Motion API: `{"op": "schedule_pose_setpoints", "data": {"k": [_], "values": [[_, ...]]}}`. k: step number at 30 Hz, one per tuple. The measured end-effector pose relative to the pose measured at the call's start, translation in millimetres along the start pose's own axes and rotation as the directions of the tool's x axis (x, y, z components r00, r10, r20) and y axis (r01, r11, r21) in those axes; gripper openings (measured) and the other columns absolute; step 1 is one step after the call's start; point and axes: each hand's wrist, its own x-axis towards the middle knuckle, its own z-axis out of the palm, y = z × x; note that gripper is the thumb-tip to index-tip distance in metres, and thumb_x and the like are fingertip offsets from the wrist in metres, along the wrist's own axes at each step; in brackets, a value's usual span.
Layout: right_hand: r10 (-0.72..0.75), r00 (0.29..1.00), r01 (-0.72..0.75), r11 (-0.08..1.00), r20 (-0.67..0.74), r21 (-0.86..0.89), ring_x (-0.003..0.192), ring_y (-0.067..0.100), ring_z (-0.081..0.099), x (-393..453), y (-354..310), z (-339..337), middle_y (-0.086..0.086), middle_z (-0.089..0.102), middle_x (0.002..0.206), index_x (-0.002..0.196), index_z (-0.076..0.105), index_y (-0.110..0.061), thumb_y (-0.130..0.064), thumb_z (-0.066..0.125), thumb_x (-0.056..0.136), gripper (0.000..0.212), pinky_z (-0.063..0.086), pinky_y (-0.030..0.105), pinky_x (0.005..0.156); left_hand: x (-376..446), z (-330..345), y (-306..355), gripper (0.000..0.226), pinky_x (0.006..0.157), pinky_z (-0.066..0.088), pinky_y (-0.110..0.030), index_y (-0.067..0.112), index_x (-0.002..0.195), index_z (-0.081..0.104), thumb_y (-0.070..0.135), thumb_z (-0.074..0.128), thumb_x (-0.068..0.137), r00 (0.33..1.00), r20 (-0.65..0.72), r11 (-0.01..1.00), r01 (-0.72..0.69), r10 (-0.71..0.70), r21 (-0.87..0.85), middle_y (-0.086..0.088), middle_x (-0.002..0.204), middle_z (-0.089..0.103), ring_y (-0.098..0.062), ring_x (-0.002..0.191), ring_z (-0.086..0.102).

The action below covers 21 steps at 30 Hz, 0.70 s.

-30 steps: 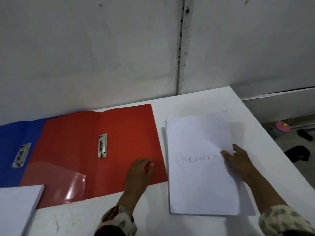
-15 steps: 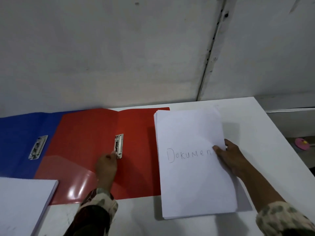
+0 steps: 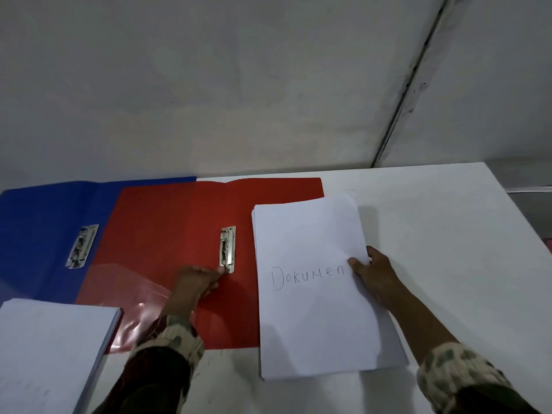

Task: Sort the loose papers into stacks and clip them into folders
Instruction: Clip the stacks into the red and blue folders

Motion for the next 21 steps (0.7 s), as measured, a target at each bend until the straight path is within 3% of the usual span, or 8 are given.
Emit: {"op": "schedule_pose_setpoints", "data": {"k": [2,4,7,13,16,21], "values": [[-0.015,1.0,0.014,1.0,-0.006,-0.025,0.081,0.021,0.056,2.3,-2.4,6.4,0.006,0.061,0.092,0.098,0.053,-0.015,-0.008,0.054,0.09,0.011,0.043,0.026,0.076,3.0,-2.4,-1.1,0.027,0.028,0.033,-0.008,0.007,0.065,0.049,0.013,0.071,0.079,1.0,0.0,1.0,0.018,-0.018,-0.016,-0.003,0.048,0.055,0.001,0.023,0.045],[-0.037,0.999,0.036,0.998,-0.009,-0.049,0.07,0.013,0.055,3.8,-4.9,10.8,-0.002,0.058,0.08,0.096,0.053,-0.015,-0.008,0.053,0.09,0.009,0.042,0.022,0.063,6.0,-5.1,-3.5,0.029,0.029,0.034,-0.008,0.006,0.061,0.052,0.015,0.076,0.074,1.0,-0.009,0.999,0.013,-0.013,-0.035,-0.001,0.04,0.055,0.0,0.024,0.045],[-0.053,0.999,0.051,0.995,-0.015,-0.089,0.064,0.007,0.051,6.7,-4.1,17.4,-0.003,0.056,0.075,0.094,0.054,-0.012,-0.007,0.053,0.089,0.007,0.039,0.017,0.058,8.1,-6.5,-7.7,0.032,0.032,0.037,-0.009,0.006,0.056,0.055,0.02,0.081,0.068,0.999,-0.033,1.0,-0.012,0.011,-0.025,0.003,0.032,0.054,0.0,0.025,0.045],[-0.08,0.997,0.076,0.991,-0.024,-0.114,0.067,0.006,0.052,5.8,-2.7,19.8,-0.009,0.055,0.073,0.092,0.053,-0.011,-0.006,0.054,0.089,0.006,0.04,0.019,0.06,-4.7,-5.2,-11.1,0.037,0.039,0.039,-0.013,0.004,0.054,0.061,0.031,0.083,0.063,0.979,-0.116,0.984,-0.159,0.168,0.078,0.003,0.035,0.057,-0.002,0.032,0.046],[-0.077,0.997,0.076,0.992,-0.007,-0.101,0.077,0.018,0.053,3.6,-2.7,21.3,0.0,0.058,0.083,0.095,0.052,-0.012,-0.006,0.054,0.09,0.008,0.04,0.025,0.073,-7.9,-10.8,-12.6,0.033,0.04,0.042,-0.009,0.002,0.064,0.062,0.029,0.078,0.07,0.984,-0.089,0.988,-0.149,0.151,0.025,0.002,0.043,0.061,0.0,0.036,0.052],[-0.079,0.997,0.077,0.992,-0.014,-0.101,0.084,0.021,0.053,5.2,-3.4,19.7,0.004,0.058,0.092,0.096,0.052,-0.012,-0.006,0.055,0.089,0.008,0.038,0.024,0.075,-9.0,-6.1,-6.0,0.025,0.039,0.043,-0.008,0.003,0.071,0.059,0.022,0.07,0.08,0.985,-0.015,0.985,-0.173,0.173,0.011,-0.006,0.056,0.061,0.001,0.034,0.054]]}}
